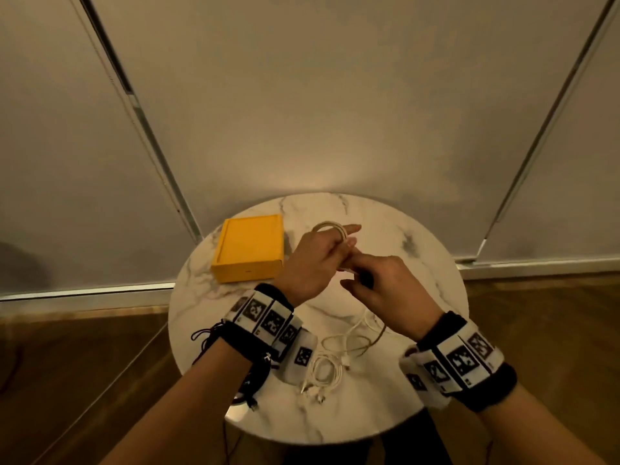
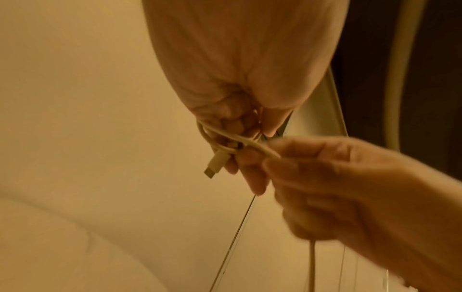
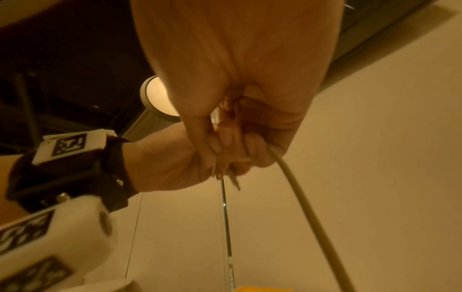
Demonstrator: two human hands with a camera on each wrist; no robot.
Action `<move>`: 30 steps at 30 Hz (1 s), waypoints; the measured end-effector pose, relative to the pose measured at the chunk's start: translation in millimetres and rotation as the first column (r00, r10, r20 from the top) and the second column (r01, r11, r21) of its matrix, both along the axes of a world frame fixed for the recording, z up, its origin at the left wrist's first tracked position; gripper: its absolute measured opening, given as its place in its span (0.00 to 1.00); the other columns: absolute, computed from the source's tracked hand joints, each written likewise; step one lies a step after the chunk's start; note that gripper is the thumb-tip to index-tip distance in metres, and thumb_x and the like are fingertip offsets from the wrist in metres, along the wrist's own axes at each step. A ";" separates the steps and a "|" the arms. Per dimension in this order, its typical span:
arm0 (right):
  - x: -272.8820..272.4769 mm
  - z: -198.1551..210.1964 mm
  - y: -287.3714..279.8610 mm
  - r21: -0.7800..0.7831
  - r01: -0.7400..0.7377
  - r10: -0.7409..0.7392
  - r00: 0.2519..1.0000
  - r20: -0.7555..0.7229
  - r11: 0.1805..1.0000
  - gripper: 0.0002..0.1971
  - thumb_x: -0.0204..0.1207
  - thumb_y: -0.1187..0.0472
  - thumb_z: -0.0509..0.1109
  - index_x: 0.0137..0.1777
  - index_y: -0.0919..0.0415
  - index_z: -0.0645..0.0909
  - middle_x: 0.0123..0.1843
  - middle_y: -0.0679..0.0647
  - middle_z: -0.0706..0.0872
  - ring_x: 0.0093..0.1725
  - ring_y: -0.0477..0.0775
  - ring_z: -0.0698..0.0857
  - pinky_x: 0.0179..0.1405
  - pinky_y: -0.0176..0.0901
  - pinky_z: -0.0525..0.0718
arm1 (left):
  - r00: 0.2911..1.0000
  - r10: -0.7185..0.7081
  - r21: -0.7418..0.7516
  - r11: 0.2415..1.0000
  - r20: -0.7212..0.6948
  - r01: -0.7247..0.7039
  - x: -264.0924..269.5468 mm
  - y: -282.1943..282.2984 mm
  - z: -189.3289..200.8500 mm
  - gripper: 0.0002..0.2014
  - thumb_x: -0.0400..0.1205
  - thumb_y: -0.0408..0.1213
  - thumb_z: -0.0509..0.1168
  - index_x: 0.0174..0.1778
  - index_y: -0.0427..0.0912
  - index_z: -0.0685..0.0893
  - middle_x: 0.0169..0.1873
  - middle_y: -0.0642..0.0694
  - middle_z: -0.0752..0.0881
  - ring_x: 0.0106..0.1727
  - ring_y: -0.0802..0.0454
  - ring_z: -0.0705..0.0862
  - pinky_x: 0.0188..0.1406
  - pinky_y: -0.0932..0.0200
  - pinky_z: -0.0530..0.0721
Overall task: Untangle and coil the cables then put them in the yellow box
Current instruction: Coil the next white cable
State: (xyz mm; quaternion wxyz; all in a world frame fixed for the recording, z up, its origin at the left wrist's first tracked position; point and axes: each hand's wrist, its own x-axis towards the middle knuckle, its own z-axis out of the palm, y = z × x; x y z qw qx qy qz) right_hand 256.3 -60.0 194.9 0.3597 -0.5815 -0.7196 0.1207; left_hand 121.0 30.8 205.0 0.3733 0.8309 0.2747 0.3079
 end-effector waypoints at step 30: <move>-2.5 -9.2 15.0 0.058 -0.040 0.066 0.818 -0.572 0.998 0.09 0.79 0.64 0.69 0.55 0.54 0.87 0.24 0.50 0.79 0.21 0.46 0.73 0.22 0.38 0.73 | 0.628 -0.015 -0.516 0.555 0.778 0.652 -31.6 -37.1 16.9 0.22 0.87 0.40 0.47 0.51 0.38 0.87 0.24 0.51 0.78 0.22 0.58 0.74 0.35 0.62 0.77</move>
